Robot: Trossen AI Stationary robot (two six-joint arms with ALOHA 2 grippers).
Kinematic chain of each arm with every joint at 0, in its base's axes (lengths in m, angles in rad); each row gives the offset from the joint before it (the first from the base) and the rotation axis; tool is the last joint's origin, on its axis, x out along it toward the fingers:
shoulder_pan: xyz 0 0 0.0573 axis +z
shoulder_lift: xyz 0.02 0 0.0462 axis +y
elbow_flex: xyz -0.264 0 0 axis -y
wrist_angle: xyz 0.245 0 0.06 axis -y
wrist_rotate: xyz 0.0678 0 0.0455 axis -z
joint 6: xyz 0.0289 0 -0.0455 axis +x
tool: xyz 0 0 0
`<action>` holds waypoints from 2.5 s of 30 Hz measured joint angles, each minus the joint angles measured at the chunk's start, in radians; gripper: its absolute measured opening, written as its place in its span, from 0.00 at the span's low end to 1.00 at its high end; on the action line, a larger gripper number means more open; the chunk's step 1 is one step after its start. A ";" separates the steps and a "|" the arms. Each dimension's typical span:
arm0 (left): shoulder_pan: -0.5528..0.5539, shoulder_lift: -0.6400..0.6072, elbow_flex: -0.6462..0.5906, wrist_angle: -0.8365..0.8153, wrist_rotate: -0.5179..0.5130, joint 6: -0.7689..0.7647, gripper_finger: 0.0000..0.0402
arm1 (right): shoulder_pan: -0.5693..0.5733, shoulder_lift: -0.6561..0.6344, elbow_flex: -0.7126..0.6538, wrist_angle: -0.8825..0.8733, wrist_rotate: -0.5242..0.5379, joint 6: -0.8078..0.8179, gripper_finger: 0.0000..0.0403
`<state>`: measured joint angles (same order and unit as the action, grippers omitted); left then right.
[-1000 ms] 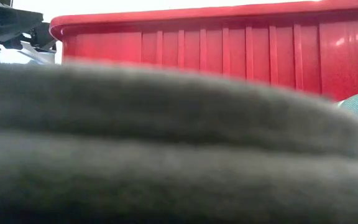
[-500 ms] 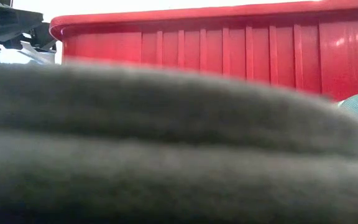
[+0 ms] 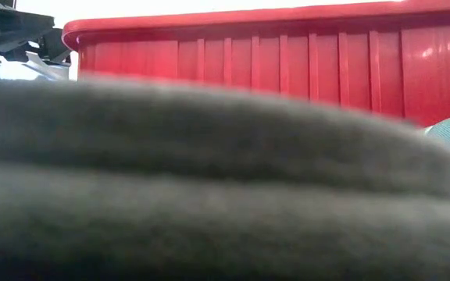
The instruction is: Pick and place slides into bin
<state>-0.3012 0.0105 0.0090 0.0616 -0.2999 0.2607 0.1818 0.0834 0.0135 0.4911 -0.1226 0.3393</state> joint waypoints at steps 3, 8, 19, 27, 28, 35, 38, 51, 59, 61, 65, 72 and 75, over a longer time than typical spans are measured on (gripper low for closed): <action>0.000 0.000 0.000 0.000 0.000 0.000 0.67 | 0.000 0.000 0.000 0.000 0.000 0.000 0.37; 0.000 0.000 0.000 0.000 0.000 0.000 0.67 | 0.000 0.000 0.000 0.000 0.000 0.000 0.38; 0.000 0.002 -0.003 0.037 0.000 -0.006 0.67 | 0.000 0.000 0.000 0.000 0.000 0.000 0.39; 0.000 0.002 0.043 0.165 -0.001 -0.044 0.67 | 0.000 0.000 0.000 0.000 0.000 0.000 0.39; 0.000 0.002 0.058 0.164 -0.010 -0.046 0.68 | 0.000 0.000 0.000 0.000 0.000 0.000 0.39; 0.000 0.034 0.261 0.091 -0.035 -0.048 0.67 | 0.000 0.000 0.000 0.000 0.000 0.000 0.38; 0.000 0.113 0.402 -0.046 -0.090 0.040 0.67 | 0.000 0.000 0.000 0.000 0.000 0.000 0.39; 0.000 0.579 0.931 -0.175 -0.378 0.244 0.67 | 0.000 0.000 0.000 0.000 0.000 0.000 0.39; 0.000 0.748 1.032 -0.177 -0.449 0.293 0.67 | 0.000 0.000 -0.001 0.023 0.013 -0.004 0.39; 0.000 0.772 1.033 -0.179 -0.458 0.293 0.67 | 0.000 0.001 -0.003 0.038 0.014 0.004 0.38; 0.000 0.813 1.033 -0.180 -0.464 0.293 0.67 | 0.000 0.002 -0.003 0.075 0.017 0.067 0.39; 0.000 0.825 1.033 -0.185 -0.536 0.208 0.67 | 0.000 0.001 -0.003 0.160 0.149 0.218 0.40; 0.000 0.814 1.033 -0.185 -0.560 0.202 0.67 | 0.000 0.001 -0.003 0.184 0.270 0.237 0.40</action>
<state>-0.3012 0.8247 1.0420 -0.1232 -0.8597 0.4631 0.1814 0.0849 0.0101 0.6746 0.1474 0.5765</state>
